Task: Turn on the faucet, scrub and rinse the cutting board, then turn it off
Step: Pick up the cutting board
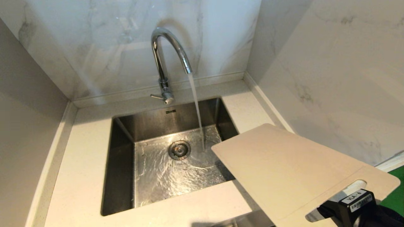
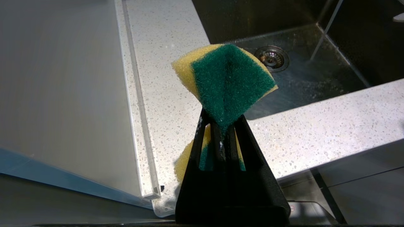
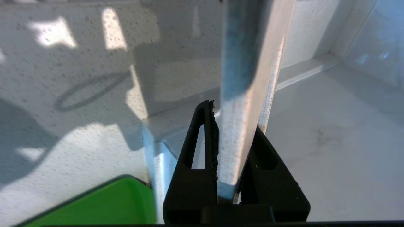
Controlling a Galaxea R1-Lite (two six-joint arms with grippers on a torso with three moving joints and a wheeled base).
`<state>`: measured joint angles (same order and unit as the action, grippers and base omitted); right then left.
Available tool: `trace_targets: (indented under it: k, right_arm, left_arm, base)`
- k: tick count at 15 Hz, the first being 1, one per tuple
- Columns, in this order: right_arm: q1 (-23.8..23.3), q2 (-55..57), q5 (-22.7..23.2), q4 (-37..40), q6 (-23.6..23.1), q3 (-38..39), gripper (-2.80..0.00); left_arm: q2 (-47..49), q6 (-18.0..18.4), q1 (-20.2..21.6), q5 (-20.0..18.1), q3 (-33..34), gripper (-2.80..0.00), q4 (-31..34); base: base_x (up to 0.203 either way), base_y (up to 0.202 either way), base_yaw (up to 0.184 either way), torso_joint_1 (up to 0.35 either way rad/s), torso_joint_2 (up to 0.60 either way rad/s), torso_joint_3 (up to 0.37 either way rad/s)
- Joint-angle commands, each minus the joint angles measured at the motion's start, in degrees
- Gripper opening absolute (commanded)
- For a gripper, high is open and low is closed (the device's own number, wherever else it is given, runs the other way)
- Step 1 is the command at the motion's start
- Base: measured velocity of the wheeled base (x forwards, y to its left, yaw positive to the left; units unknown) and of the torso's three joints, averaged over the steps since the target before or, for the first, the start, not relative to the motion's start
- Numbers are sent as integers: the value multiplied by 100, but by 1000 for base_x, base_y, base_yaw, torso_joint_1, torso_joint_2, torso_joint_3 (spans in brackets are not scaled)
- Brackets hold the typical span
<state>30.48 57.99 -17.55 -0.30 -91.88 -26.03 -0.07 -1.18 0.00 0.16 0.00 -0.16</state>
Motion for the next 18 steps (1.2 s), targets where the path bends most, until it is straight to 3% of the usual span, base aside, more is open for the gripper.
trace_targets:
  k: [1, 10, 18]
  right_arm:
    - [2, -24, -3, -40, -306, -43, -280]
    - [-24, 412, 728, 233, -378, -550, -280]
    - [-33, 925, 789, 241, -603, -816, -280]
  left_arm:
    - [-1, -5, 0, 2, 9, -280, -2]
    - [-1, -5, 0, 2, 13, -280, -2]
    - [-1, -5, 0, 2, 9, -280, -2]
  base:
    - [0, 0, 0, 0, 0, 0]
    - [0, 0, 0, 0, 0, 0]
    - [0, 0, 0, 0, 0, 0]
